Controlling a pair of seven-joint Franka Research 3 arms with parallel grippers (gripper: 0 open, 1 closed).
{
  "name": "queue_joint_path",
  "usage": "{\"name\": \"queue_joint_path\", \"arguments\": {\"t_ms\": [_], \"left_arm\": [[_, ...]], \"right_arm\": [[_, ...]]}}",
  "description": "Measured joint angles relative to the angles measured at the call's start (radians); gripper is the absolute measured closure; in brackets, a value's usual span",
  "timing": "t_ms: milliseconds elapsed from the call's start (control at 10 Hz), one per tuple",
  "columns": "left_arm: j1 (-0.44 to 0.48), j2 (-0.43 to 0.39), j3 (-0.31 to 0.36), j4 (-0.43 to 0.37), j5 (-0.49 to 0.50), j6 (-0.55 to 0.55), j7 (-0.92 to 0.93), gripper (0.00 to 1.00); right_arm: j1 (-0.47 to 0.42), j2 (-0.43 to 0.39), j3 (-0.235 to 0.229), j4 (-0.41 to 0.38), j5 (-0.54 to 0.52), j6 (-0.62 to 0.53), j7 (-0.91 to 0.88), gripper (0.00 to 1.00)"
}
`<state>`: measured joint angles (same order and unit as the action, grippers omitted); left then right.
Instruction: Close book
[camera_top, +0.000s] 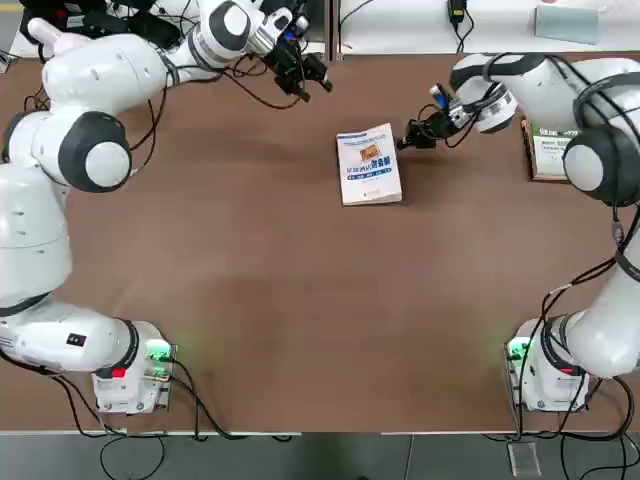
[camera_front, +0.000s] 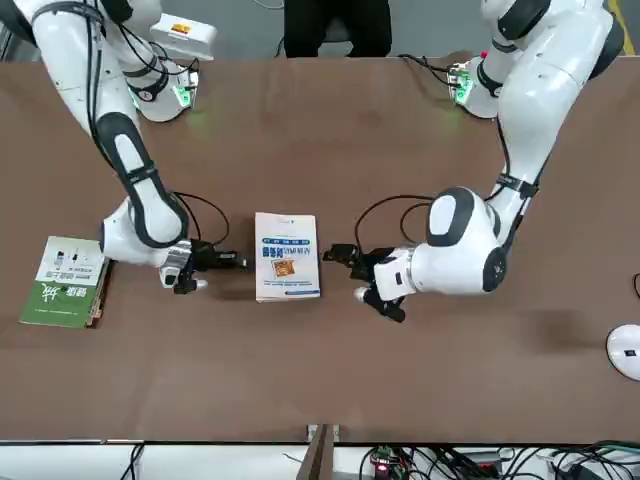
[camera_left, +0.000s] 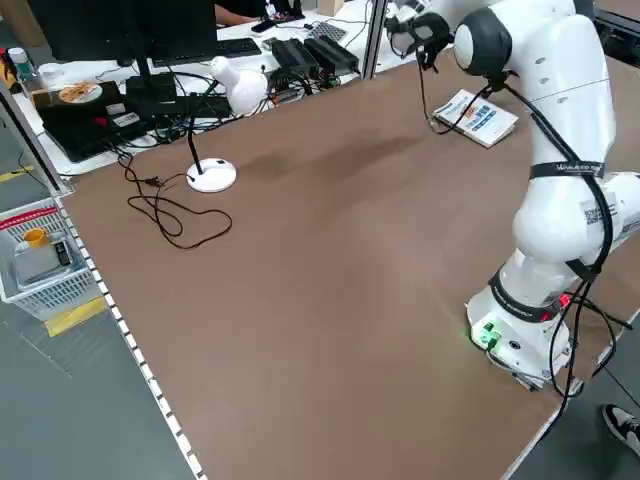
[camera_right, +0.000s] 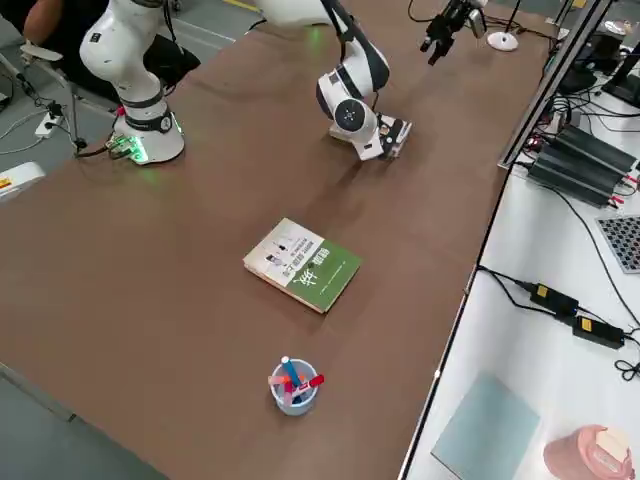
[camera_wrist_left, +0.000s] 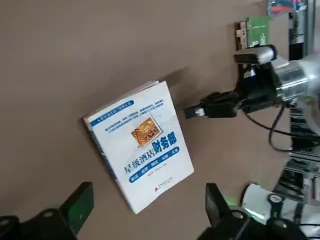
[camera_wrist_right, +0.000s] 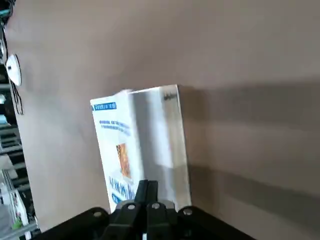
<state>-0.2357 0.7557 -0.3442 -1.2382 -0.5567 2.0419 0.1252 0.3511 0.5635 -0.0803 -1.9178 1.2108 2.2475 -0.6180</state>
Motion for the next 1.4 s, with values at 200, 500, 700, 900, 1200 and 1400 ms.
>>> {"name": "queue_joint_path", "arguments": {"t_ms": [200,500,700,900,1200,1400], "left_arm": [[0.0,-0.041,0.0,0.0,0.099,0.0,-0.081,0.02],[0.004,-0.099,0.004,0.001,0.22,0.001,-0.166,0.01],[0.016,-0.147,0.008,0.0,0.286,-0.008,-0.191,0.01],[0.048,-0.2,0.01,-0.002,0.345,-0.085,-0.204,0.01],[0.098,-0.273,0.011,-0.006,0.402,-0.199,-0.226,0.01],[0.105,-0.313,0.011,-0.009,0.465,-0.24,-0.26,0.01]], "right_arm": [[-0.035,-0.022,-0.001,0.003,-0.092,-0.02,0.0,0.99],[-0.066,-0.045,-0.003,0.03,-0.251,-0.031,0.0,0.99],[-0.07,-0.049,-0.014,0.062,-0.366,-0.033,0.001,0.99],[-0.071,-0.051,-0.037,0.103,-0.501,-0.056,0.001,0.98],[-0.073,-0.054,-0.091,0.18,-0.649,-0.131,0.001,0.84],[-0.075,-0.055,-0.124,0.226,-0.702,-0.165,0.001,0.62]]}}
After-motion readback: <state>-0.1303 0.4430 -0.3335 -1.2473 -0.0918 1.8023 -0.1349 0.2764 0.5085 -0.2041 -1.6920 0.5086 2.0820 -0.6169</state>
